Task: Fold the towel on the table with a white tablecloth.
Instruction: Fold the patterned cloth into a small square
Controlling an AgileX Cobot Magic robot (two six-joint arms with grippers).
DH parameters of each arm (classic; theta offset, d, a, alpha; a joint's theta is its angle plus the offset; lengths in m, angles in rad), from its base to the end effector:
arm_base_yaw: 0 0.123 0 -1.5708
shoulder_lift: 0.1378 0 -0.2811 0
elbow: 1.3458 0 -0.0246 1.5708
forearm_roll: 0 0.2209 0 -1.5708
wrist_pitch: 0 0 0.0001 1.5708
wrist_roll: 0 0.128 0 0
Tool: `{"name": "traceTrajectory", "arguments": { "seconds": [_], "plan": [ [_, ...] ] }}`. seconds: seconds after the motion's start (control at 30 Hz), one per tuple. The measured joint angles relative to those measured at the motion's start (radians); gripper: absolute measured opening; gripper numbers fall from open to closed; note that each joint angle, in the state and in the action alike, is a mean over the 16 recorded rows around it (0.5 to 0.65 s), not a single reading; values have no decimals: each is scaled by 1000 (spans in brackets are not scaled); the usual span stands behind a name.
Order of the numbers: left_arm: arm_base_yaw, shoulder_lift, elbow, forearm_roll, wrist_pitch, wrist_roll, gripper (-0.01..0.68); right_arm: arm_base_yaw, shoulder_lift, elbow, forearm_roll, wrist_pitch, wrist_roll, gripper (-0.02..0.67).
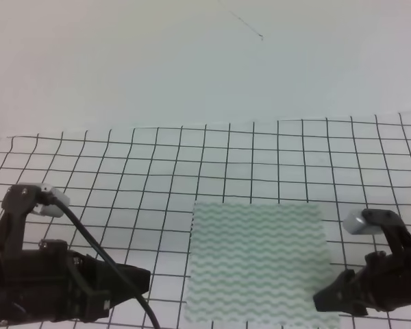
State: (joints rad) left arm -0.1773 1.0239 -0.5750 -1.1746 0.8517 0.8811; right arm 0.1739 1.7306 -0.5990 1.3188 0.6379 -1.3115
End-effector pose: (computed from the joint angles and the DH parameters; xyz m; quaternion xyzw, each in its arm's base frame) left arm 0.1508 -0.1173 0.2611 0.1675 0.8510 -0.3950 0.3027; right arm 0.2333 0.1160 0.1147 -0.1567 0.9274 0.3075 0.1443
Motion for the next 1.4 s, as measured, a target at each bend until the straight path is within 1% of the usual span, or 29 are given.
{"name": "traceTrajectory", "arguments": {
  "seconds": [0.23,0.37,0.5,0.57,0.7,0.87,1.0,1.1,1.23,1.4],
  "plan": [
    [0,13,-5,13,-2,15,176,0,1,0,82,34,-72,336],
    [-1,53,-26,26,9,38,172,0,0,0,81,54,-91,335],
    [-10,117,-63,42,14,74,147,0,0,0,61,73,-102,316],
    [-23,158,-86,50,13,93,125,0,-1,-2,50,85,-108,291],
    [-70,247,-136,69,-10,121,82,0,-14,-10,20,117,-114,210],
    [-147,339,-182,83,-94,135,29,0,-71,-36,-61,136,-64,107],
    [-203,391,-204,96,-166,128,3,0,-174,-67,-201,120,65,35],
    [-233,424,-221,111,-203,122,1,0,-288,-92,-355,99,222,7],
    [-249,471,-257,131,-212,113,1,0,-459,-119,-628,67,509,5],
    [-250,536,-321,157,-174,116,1,0,-641,-149,-1002,68,880,6]
  ]
}}
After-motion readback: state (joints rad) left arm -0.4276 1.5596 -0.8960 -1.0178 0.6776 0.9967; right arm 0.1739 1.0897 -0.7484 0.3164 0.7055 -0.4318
